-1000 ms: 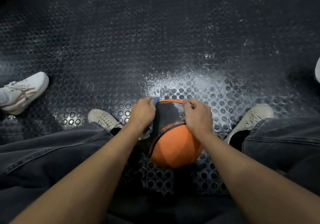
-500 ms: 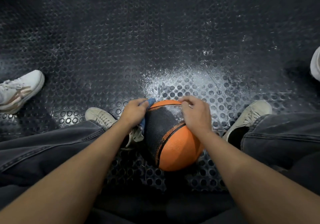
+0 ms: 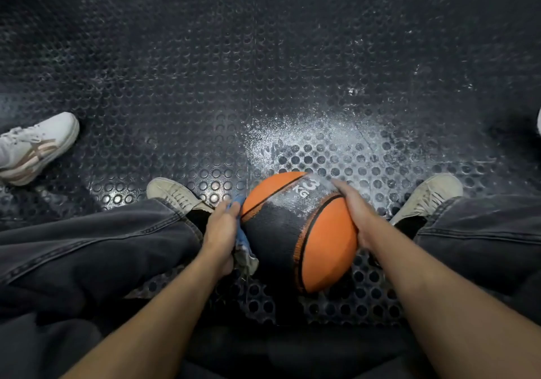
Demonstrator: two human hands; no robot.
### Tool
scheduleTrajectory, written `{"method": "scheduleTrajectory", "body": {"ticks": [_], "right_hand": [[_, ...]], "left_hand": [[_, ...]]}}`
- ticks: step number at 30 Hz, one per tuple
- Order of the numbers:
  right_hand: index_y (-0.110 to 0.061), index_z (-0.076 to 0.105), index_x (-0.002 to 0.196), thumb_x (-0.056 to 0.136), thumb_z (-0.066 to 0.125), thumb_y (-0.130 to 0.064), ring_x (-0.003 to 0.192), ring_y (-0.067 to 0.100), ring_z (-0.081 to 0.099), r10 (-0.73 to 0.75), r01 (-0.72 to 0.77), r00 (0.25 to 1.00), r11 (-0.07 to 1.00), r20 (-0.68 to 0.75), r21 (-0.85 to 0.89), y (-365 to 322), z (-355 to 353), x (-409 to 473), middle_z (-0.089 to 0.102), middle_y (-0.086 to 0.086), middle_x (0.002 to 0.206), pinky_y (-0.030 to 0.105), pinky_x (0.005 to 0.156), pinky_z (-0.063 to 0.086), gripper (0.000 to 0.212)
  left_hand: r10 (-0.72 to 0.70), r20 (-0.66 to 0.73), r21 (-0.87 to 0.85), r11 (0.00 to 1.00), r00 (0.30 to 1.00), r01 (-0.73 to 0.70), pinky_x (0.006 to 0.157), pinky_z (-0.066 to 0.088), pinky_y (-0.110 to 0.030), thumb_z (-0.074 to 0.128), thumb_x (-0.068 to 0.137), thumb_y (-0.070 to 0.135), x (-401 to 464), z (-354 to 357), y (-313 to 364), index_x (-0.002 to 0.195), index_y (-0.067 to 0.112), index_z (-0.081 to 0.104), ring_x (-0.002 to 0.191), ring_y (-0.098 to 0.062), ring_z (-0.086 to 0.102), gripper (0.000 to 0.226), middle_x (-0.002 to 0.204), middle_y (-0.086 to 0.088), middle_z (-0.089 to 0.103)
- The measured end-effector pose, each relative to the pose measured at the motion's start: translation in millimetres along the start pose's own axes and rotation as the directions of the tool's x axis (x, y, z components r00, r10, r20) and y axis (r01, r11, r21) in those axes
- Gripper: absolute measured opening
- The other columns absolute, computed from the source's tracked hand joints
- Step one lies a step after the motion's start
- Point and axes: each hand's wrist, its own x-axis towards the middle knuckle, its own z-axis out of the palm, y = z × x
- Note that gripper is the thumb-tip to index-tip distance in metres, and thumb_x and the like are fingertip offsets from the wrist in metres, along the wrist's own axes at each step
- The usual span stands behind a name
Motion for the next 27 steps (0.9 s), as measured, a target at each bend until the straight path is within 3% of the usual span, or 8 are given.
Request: {"method": "scheduleTrajectory", "body": {"ticks": [4, 6, 8, 10, 12, 14, 19, 27], "right_hand": [[-0.027, 0.069, 0.102, 0.094, 0.05, -0.06, 0.094, 0.024, 0.064, -0.264, 0.24, 0.959, 0.95, -0.101, -0.201, -32.7, -11.9, -12.0, 0.069, 0.002, 0.099, 0.042, 0.094, 0.048, 0.039], [-0.023, 0.068, 0.118, 0.098, 0.05, -0.05, 0.077, 0.012, 0.058, -0.433, 0.352, 0.88, 0.87, -0.195, -0.346, -39.7, -4.9, -17.3, 0.065, -0.008, 0.088, 0.029, 0.074, 0.047, 0.038], [-0.024, 0.064, 0.124, 0.101, 0.049, -0.042, 0.061, 0.01, 0.047, -0.49, 0.336, 0.807, 0.841, -0.331, -0.424, -35.8, 6.0, -24.3, 0.066, -0.003, 0.086, 0.022, 0.058, 0.038, 0.033], [-0.027, 0.061, 0.127, 0.101, 0.049, -0.044, 0.086, 0.011, 0.053, -0.521, 0.319, 0.734, 0.831, -0.437, -0.455, -23.5, 17.0, -34.7, 0.065, 0.002, 0.121, 0.027, 0.079, 0.045, 0.033], [-0.031, 0.056, 0.133, 0.1, 0.047, -0.047, 0.12, 0.014, 0.05, -0.596, 0.315, 0.683, 0.763, -0.423, -0.565, -9.1, 27.1, -41.9, 0.053, -0.004, 0.143, 0.044, 0.11, 0.038, 0.038], [-0.035, 0.052, 0.137, 0.1, 0.042, -0.049, 0.135, 0.018, 0.043, -0.614, 0.303, 0.666, 0.742, -0.424, -0.598, -1.5, 30.7, -43.9, 0.047, -0.007, 0.148, 0.053, 0.115, 0.03, 0.041], [-0.036, 0.055, 0.137, 0.101, 0.04, -0.043, 0.121, 0.019, 0.053, -0.533, 0.277, 0.716, 0.81, -0.45, -0.518, -27.2, 23.0, -35.4, 0.058, -0.006, 0.136, 0.048, 0.11, 0.038, 0.039], [-0.034, 0.064, 0.123, 0.099, 0.04, -0.041, 0.115, 0.024, 0.053, -0.497, 0.234, 0.743, 0.821, -0.449, -0.521, -43.3, 25.4, -36.3, 0.063, -0.001, 0.124, 0.049, 0.109, 0.037, 0.034]], "left_hand": [[-0.007, 0.018, -0.167, 0.986, 1.0, 0.01, 0.083, 0.045, -0.035, 0.043, 0.099, 0.012, -18.7, 17.0, -9.5, 0.092, 0.014, 0.059, 0.087, -0.021, 0.058, 0.018, 0.096, -0.013, 0.062], [0.031, 0.033, -0.017, 0.999, 0.999, -0.031, 0.08, 0.047, -0.03, 0.041, 0.101, 0.019, -20.1, 23.1, -8.9, 0.101, 0.014, 0.058, 0.087, -0.017, 0.058, 0.017, 0.1, -0.008, 0.062], [0.116, 0.082, 0.293, 0.947, 0.99, -0.136, 0.099, 0.042, -0.036, 0.041, 0.1, 0.032, -17.6, 24.7, -9.3, 0.126, 0.018, 0.054, 0.11, -0.019, 0.055, 0.032, 0.124, -0.005, 0.058], [0.241, 0.133, 0.515, 0.812, 0.961, -0.275, 0.111, 0.032, -0.04, 0.039, 0.101, 0.034, -18.1, 23.9, -5.2, 0.141, 0.021, 0.045, 0.129, -0.019, 0.044, 0.042, 0.14, 0.0, 0.048], [0.42, 0.183, 0.545, 0.71, 0.889, -0.447, 0.112, 0.03, -0.038, 0.039, 0.102, 0.03, -23.1, 26.3, 2.7, 0.142, 0.019, 0.044, 0.131, -0.015, 0.04, 0.042, 0.142, 0.001, 0.047], [0.568, 0.253, 0.513, 0.608, 0.783, -0.607, 0.111, 0.031, -0.033, 0.041, 0.102, 0.028, -30.5, 27.5, 8.0, 0.138, 0.018, 0.049, 0.129, -0.011, 0.041, 0.039, 0.139, 0.003, 0.048], [0.686, 0.538, 0.525, 0.182, 0.49, -0.831, 0.101, 0.039, -0.041, 0.044, 0.097, 0.029, -45.9, 21.0, -10.6, 0.132, 0.02, 0.053, 0.113, -0.028, 0.054, 0.037, 0.14, 0.003, 0.05], [0.64, 0.452, 0.63, 0.265, 0.622, -0.73, 0.105, 0.031, -0.032, 0.04, 0.097, 0.03, -34.3, 44.1, 14.5, 0.134, 0.027, 0.055, 0.116, -0.025, 0.053, 0.04, 0.139, 0.009, 0.053]]}}
